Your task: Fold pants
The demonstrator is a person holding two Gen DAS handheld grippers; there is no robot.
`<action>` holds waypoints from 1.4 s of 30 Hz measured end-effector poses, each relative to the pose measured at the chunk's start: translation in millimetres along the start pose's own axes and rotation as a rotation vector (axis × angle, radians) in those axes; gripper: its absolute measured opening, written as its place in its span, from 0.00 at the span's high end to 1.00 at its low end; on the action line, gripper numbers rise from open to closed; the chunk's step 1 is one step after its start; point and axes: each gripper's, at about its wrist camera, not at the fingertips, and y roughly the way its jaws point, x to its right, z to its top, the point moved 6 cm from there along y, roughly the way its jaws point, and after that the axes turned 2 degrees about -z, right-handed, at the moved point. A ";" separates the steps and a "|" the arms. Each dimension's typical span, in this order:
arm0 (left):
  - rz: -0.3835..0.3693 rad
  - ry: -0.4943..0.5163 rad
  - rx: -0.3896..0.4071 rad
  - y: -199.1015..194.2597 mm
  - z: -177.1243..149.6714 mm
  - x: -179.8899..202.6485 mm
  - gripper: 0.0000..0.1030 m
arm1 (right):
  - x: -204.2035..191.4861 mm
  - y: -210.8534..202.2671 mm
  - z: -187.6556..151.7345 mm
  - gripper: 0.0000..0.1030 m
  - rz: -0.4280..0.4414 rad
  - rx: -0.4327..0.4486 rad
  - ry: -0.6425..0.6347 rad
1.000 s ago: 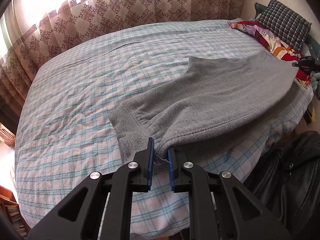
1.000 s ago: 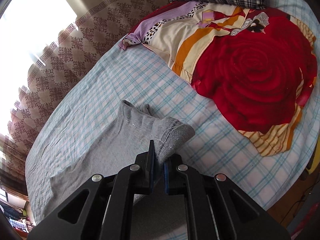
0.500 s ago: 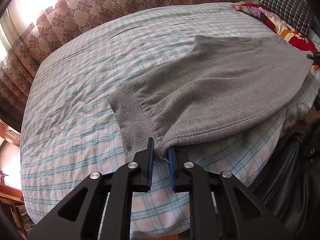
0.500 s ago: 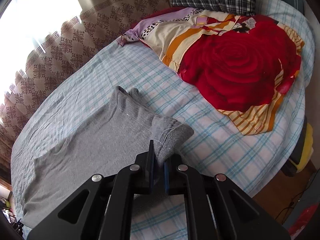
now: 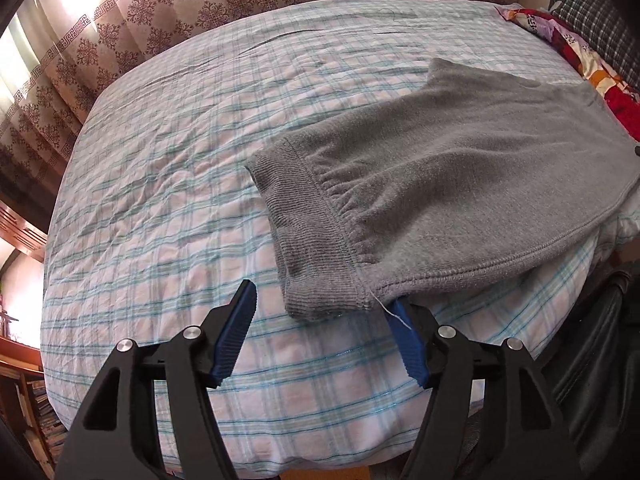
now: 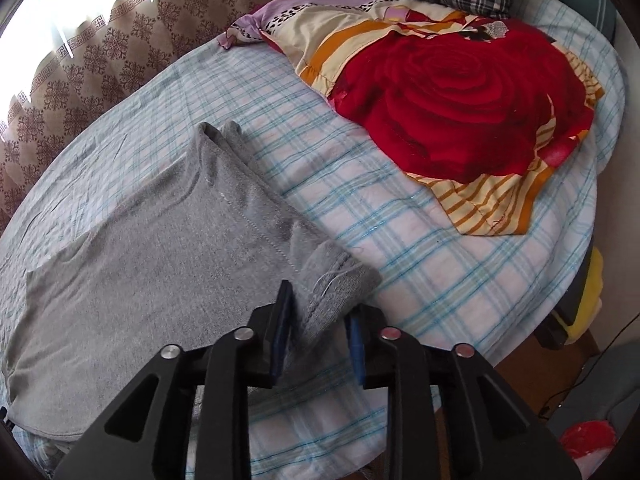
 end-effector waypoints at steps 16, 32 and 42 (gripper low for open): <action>0.075 0.053 0.054 -27.9 32.4 13.8 0.35 | -71.1 5.5 83.3 0.50 0.136 0.150 -0.176; 0.157 -0.081 -0.035 -31.6 19.2 -27.8 0.30 | -130.3 102.7 110.1 0.64 0.169 0.019 -0.303; 0.021 -0.003 0.013 18.6 76.6 49.3 0.30 | -121.0 79.4 134.1 1.00 -0.037 0.198 -0.296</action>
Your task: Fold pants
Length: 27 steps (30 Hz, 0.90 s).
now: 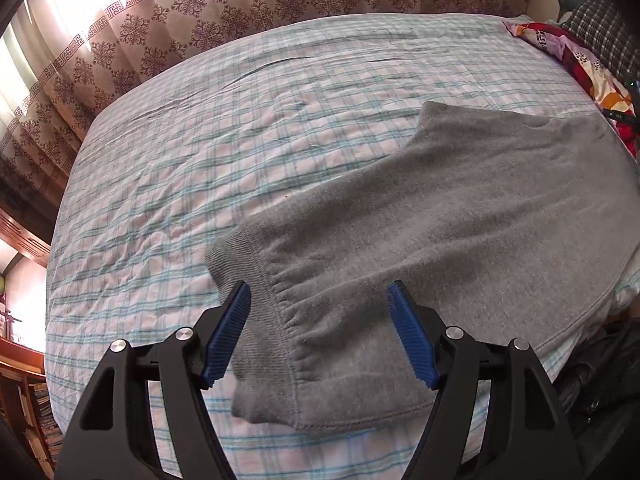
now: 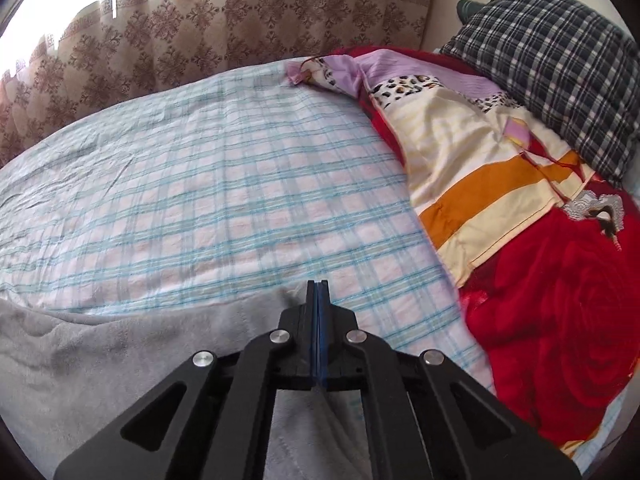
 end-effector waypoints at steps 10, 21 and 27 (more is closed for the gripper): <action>-0.018 -0.087 -0.091 63.6 -12.1 -2.4 0.27 | 17.9 -9.6 -15.2 0.35 0.169 -0.046 0.102; 0.005 -0.075 -0.087 53.2 -23.0 -17.6 0.28 | -6.0 23.8 -31.4 0.26 -0.010 -0.106 -0.030; 0.016 -0.081 -0.081 49.6 -17.8 -14.9 0.29 | -7.5 16.8 -29.3 0.24 -0.028 -0.111 -0.050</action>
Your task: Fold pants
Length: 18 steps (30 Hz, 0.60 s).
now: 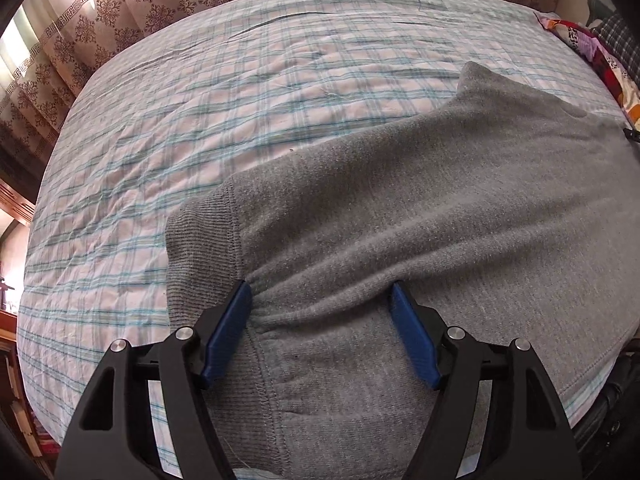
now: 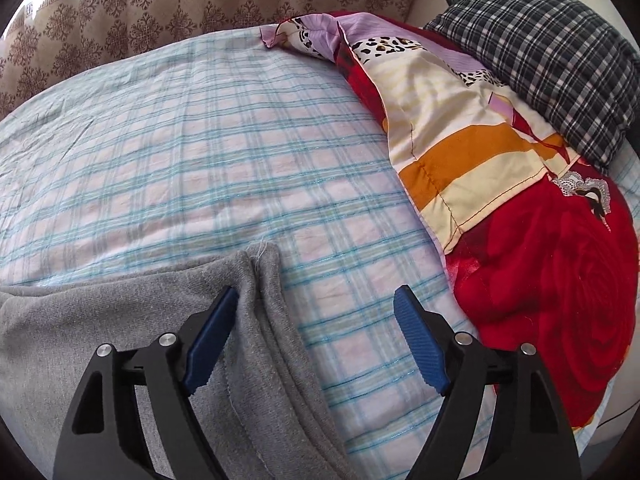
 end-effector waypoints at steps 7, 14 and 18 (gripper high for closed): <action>-0.009 0.026 0.041 -19.4 25.3 23.9 0.29 | -42.8 -64.6 0.8 0.31 0.083 0.104 -0.083; -0.048 0.052 0.031 -25.2 14.6 41.0 0.29 | -169.3 -108.3 -17.2 0.31 0.385 0.075 -0.207; -0.071 0.038 0.001 -20.8 -4.0 41.7 0.29 | -258.3 -138.2 -32.9 0.31 0.564 0.033 -0.291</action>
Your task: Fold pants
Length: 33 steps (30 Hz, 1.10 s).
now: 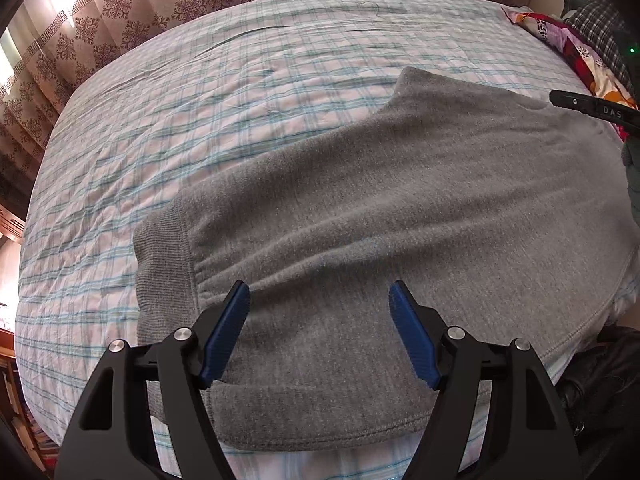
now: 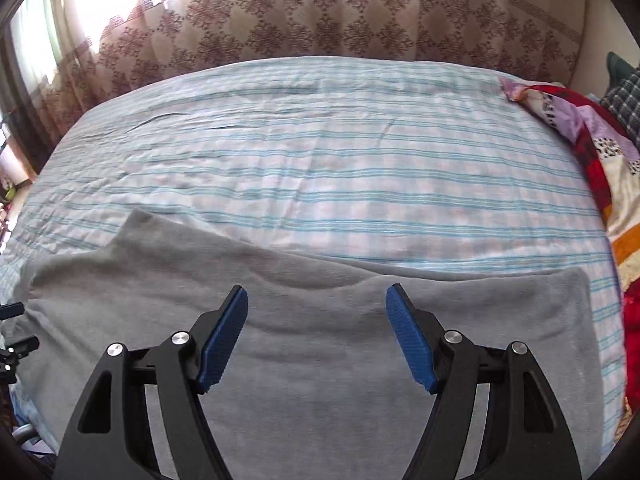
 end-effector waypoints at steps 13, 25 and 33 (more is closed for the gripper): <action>-0.059 -0.020 -0.017 10.1 -27.9 -2.5 0.28 | -132.4 96.9 15.8 0.35 0.064 -0.155 -0.072; -0.056 -0.007 -0.016 11.7 -31.7 0.5 0.27 | -140.3 124.4 39.9 0.23 -0.024 -0.127 -0.118; -0.048 -0.032 -0.014 4.9 -27.4 -1.5 0.27 | -125.1 85.8 48.2 0.26 0.043 -0.050 -0.086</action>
